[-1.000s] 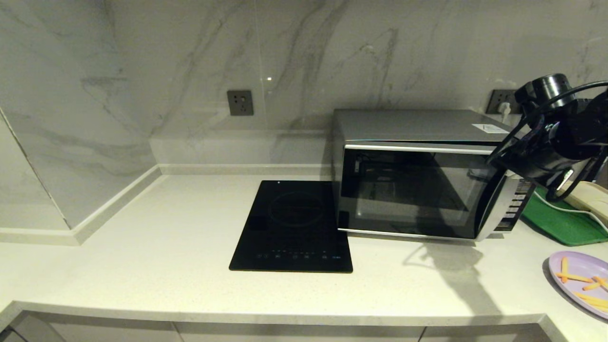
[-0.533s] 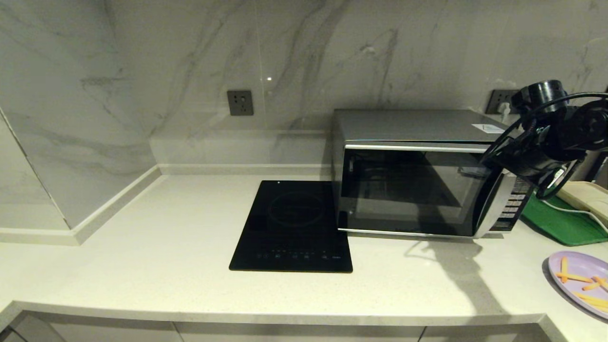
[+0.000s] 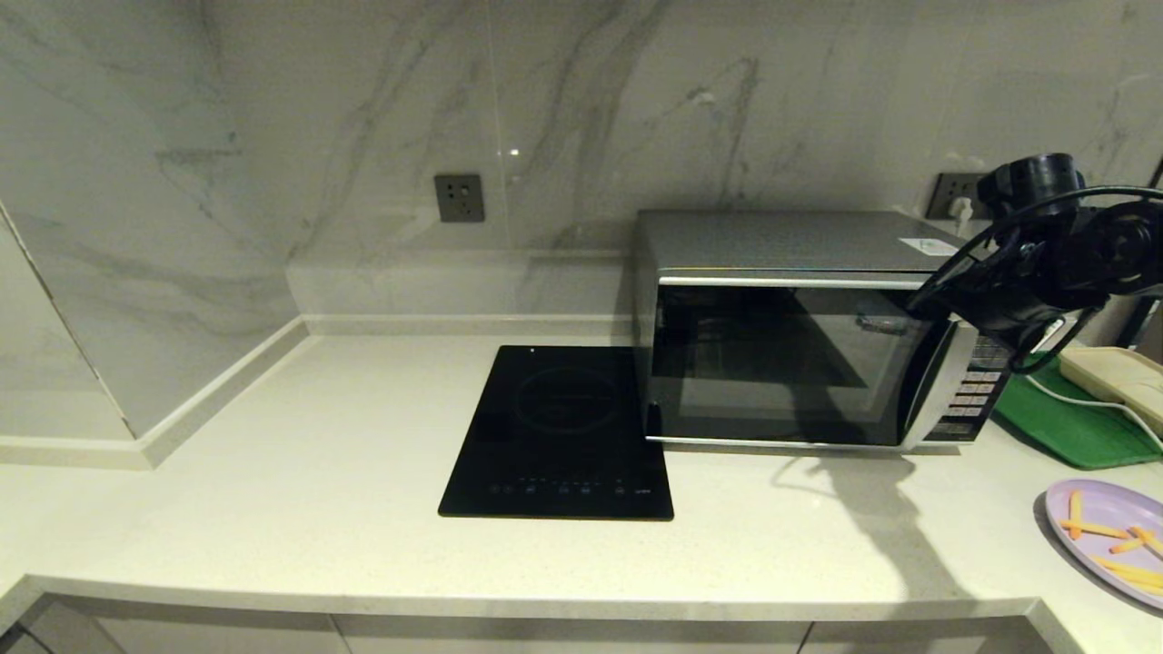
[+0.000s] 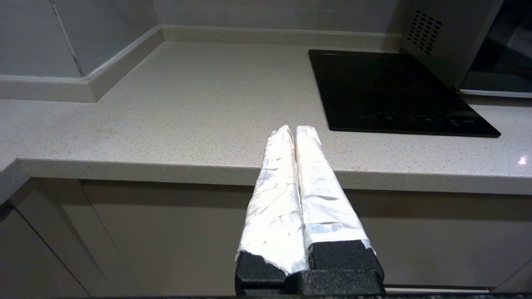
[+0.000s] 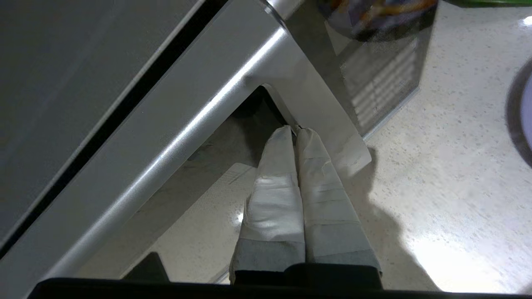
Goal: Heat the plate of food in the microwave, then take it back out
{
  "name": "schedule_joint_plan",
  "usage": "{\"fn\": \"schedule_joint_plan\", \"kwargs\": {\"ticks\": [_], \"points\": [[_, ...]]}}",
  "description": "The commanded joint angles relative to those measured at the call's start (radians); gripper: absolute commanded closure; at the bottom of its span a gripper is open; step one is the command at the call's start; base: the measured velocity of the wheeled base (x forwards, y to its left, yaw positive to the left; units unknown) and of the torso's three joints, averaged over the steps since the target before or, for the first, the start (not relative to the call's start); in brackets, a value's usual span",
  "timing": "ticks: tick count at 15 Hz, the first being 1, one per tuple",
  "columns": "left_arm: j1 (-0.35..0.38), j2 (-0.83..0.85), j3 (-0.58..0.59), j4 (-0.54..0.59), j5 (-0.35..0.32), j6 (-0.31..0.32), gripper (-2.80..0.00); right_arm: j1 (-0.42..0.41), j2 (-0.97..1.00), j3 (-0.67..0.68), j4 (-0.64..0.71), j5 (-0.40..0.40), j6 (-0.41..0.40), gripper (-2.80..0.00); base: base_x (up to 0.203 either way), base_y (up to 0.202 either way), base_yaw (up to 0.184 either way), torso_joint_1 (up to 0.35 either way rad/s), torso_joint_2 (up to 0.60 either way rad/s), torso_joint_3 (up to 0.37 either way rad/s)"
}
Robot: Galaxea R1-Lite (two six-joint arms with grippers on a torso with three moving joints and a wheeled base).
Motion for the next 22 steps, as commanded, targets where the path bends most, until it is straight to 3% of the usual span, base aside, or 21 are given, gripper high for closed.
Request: {"fn": "schedule_joint_plan", "kwargs": {"ticks": [1, 7, 10, 12, 17, 22], "points": [[0.0, 0.0, 0.0, 0.0, 0.0, -0.001, 0.0, 0.001, 0.013, 0.007, -0.016, 0.001, 0.005, 0.0, 0.0, 0.0, 0.0, 0.0, 0.0, 0.0], [0.0, 0.0, 0.0, 0.0, 0.0, -0.001, 0.0, 0.002, -0.016, 0.022, -0.058, 0.029, 0.003, 0.0, 0.0, 0.0, 0.0, 0.0, 0.0, 0.0], [0.0, 0.0, 0.0, 0.0, 0.0, -0.001, 0.0, 0.002, -0.123, 0.093, -0.055, 0.042, -0.02, 0.0, 0.0, 0.0, 0.0, 0.0, 0.0, 0.0], [0.0, 0.0, 0.0, 0.0, 0.0, -0.001, 0.0, 0.004, -0.25, 0.165, -0.036, 0.095, -0.047, 0.0, 0.0, 0.0, 0.0, 0.0, 0.0, 0.0], [0.0, 0.0, 0.0, 0.0, 0.001, -0.001, 0.0, 0.013, -0.651, 0.252, 0.298, 0.274, -0.166, 0.0, 0.0, 0.0, 0.0, 0.0, 0.0, 0.0], [0.0, 0.0, 0.0, 0.0, 0.0, -0.001, 0.0, 0.016, -1.069, 0.236, 0.695, 0.324, -0.314, 0.0, 0.0, 0.0, 0.0, 0.0, 0.0, 0.0]]}}
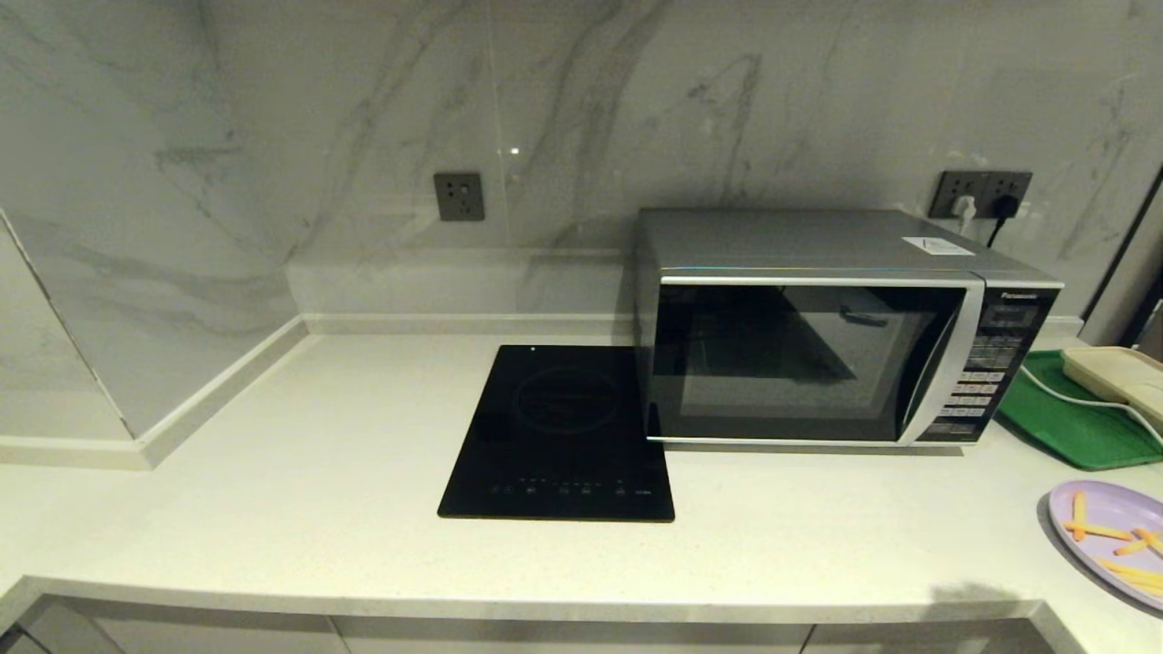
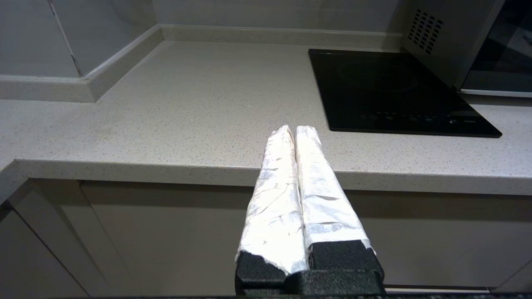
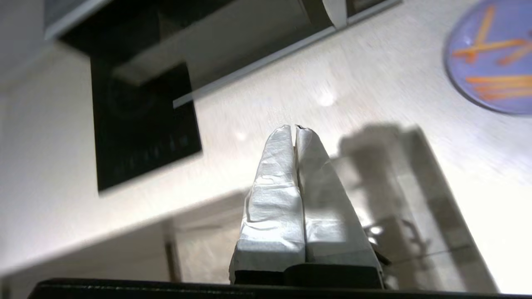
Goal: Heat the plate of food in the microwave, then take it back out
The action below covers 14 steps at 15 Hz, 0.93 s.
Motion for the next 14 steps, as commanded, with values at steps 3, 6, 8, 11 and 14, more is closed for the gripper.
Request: {"fn": "schedule_joint_plan", "kwargs": {"ticks": [3, 6, 8, 11, 14], "points": [[0.0, 0.0, 0.0, -0.001, 0.0, -0.001, 0.0, -0.002, -0.39, -0.121, 0.422, 0.01, -0.061, 0.0, 0.0, 0.0, 0.0, 0.0, 0.0, 0.0], [0.0, 0.0, 0.0, -0.001, 0.0, -0.001, 0.0, -0.029, -0.561, -0.184, 0.585, 0.006, -0.104, 0.0, 0.0, 0.0, 0.0, 0.0, 0.0, 0.0], [0.0, 0.0, 0.0, -0.001, 0.0, -0.001, 0.0, -0.057, -0.701, -0.172, 0.628, 0.011, -0.158, 0.0, 0.0, 0.0, 0.0, 0.0, 0.0, 0.0], [0.0, 0.0, 0.0, -0.001, 0.0, -0.001, 0.0, -0.077, -0.849, -0.125, 0.651, 0.015, -0.235, 0.0, 0.0, 0.0, 0.0, 0.0, 0.0, 0.0], [0.0, 0.0, 0.0, -0.001, 0.0, -0.001, 0.0, -0.038, -0.863, -0.098, 0.625, 0.009, -0.236, 0.0, 0.0, 0.0, 0.0, 0.0, 0.0, 0.0]]}}
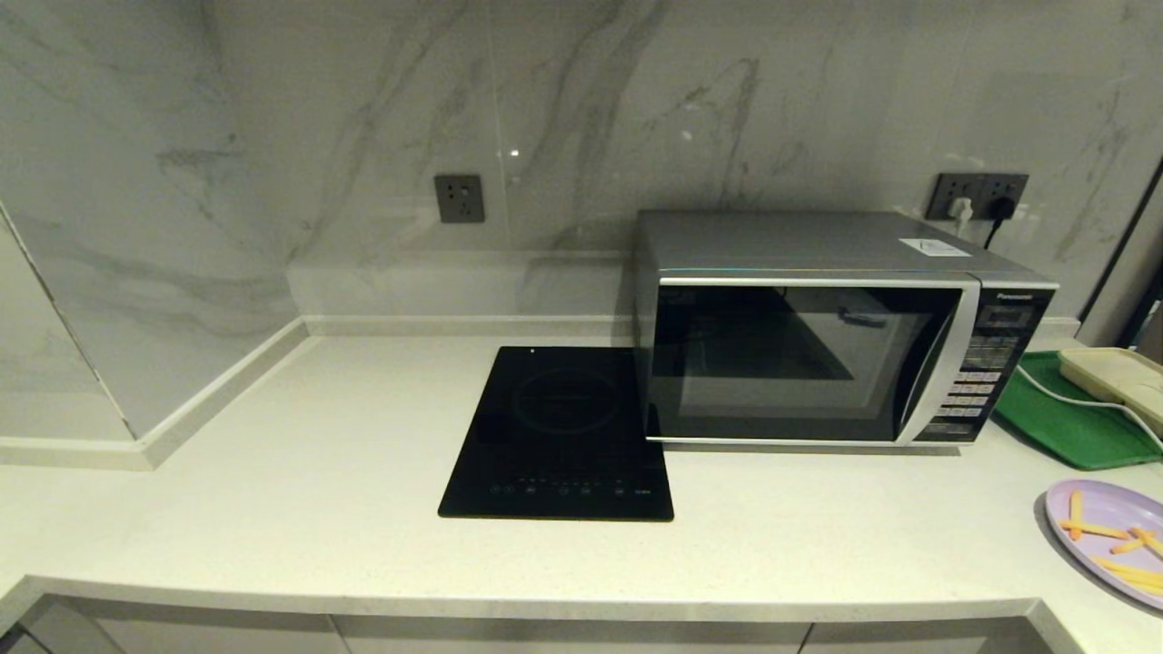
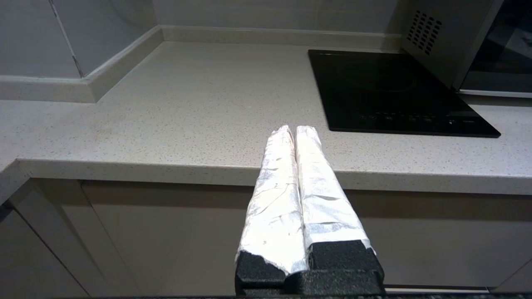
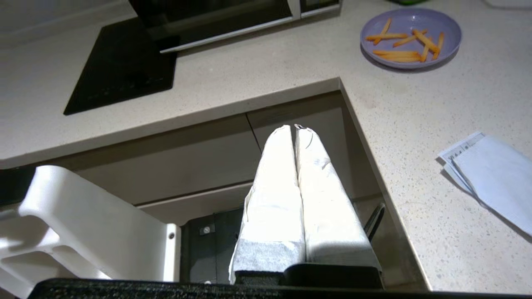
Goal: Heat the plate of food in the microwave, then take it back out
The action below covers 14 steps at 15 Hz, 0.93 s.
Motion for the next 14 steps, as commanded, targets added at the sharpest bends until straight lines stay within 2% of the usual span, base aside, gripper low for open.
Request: {"fn": "schedule_joint_plan", "kwargs": {"ticks": [1, 4, 7, 11, 14], "points": [[0.0, 0.0, 0.0, 0.0, 0.001, -0.001, 0.0, 0.021, -0.053, 0.031, 0.005, 0.004, 0.001, 0.0, 0.0, 0.0, 0.0, 0.0, 0.0, 0.0], [0.0, 0.0, 0.0, 0.0, 0.001, -0.001, 0.0, 0.05, -0.135, 0.112, 0.004, 0.007, -0.008, 0.0, 0.0, 0.0, 0.0, 0.0, 0.0, 0.0], [0.0, 0.0, 0.0, 0.0, 0.001, -0.001, 0.0, 0.065, -0.27, 0.308, -0.081, 0.007, -0.048, 0.0, 0.0, 0.0, 0.0, 0.0, 0.0, 0.0], [0.0, 0.0, 0.0, 0.0, 0.001, -0.001, 0.0, 0.067, -0.307, 0.59, -0.318, 0.063, -0.096, 0.0, 0.0, 0.0, 0.0, 0.0, 0.0, 0.0], [0.0, 0.0, 0.0, 0.0, 0.001, -0.002, 0.0, 0.067, -0.31, 0.901, -0.608, 0.085, -0.1, 0.0, 0.0, 0.0, 0.0, 0.0, 0.0, 0.0]]}}
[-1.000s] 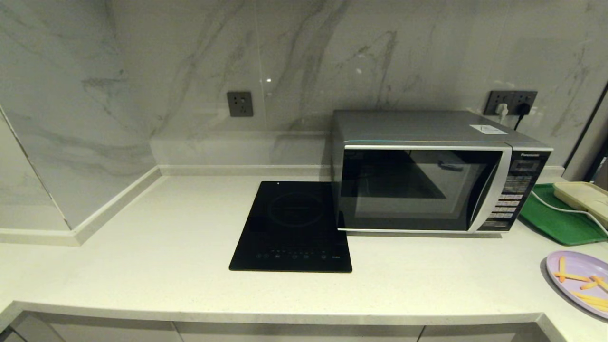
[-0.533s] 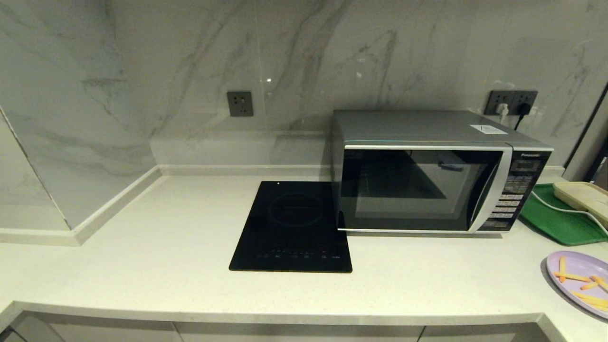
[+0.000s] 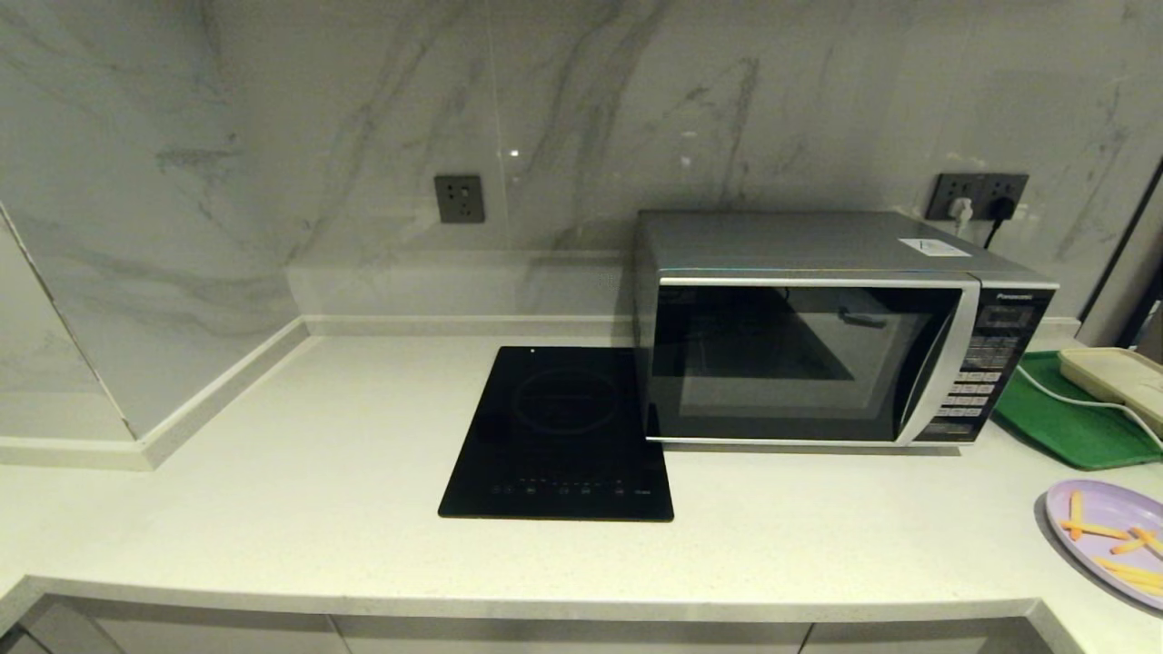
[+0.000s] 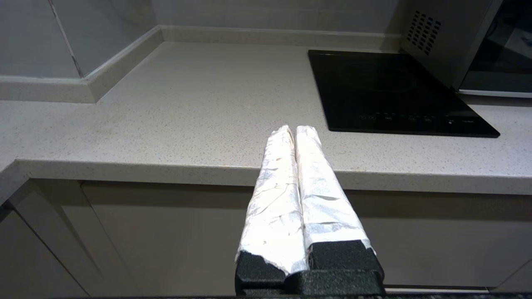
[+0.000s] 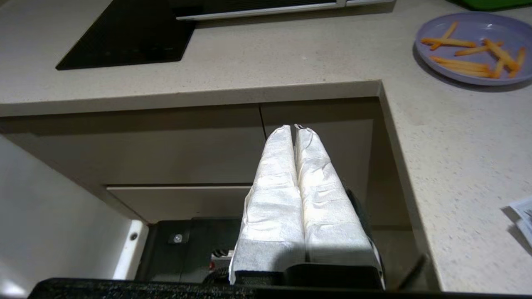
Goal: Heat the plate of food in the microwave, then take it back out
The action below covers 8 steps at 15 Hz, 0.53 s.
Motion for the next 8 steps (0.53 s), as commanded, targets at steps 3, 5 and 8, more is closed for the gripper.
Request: {"fn": "schedule_joint_plan", "kwargs": {"ticks": [3, 5, 8], "points": [[0.0, 0.0, 0.0, 0.0, 0.0, -0.001, 0.0, 0.001, -0.005, 0.442, -0.473, 0.009, -0.002, 0.0, 0.0, 0.0, 0.0, 0.0, 0.0, 0.0], [0.0, 0.0, 0.0, 0.0, 0.0, -0.001, 0.0, 0.001, -0.006, 0.603, -0.694, 0.01, -0.026, 0.0, 0.0, 0.0, 0.0, 0.0, 0.0, 0.0], [0.0, 0.0, 0.0, 0.0, 0.0, -0.001, 0.0, 0.001, -0.005, 0.74, -0.964, -0.015, -0.12, 0.0, 0.0, 0.0, 0.0, 0.0, 0.0, 0.0]]}}
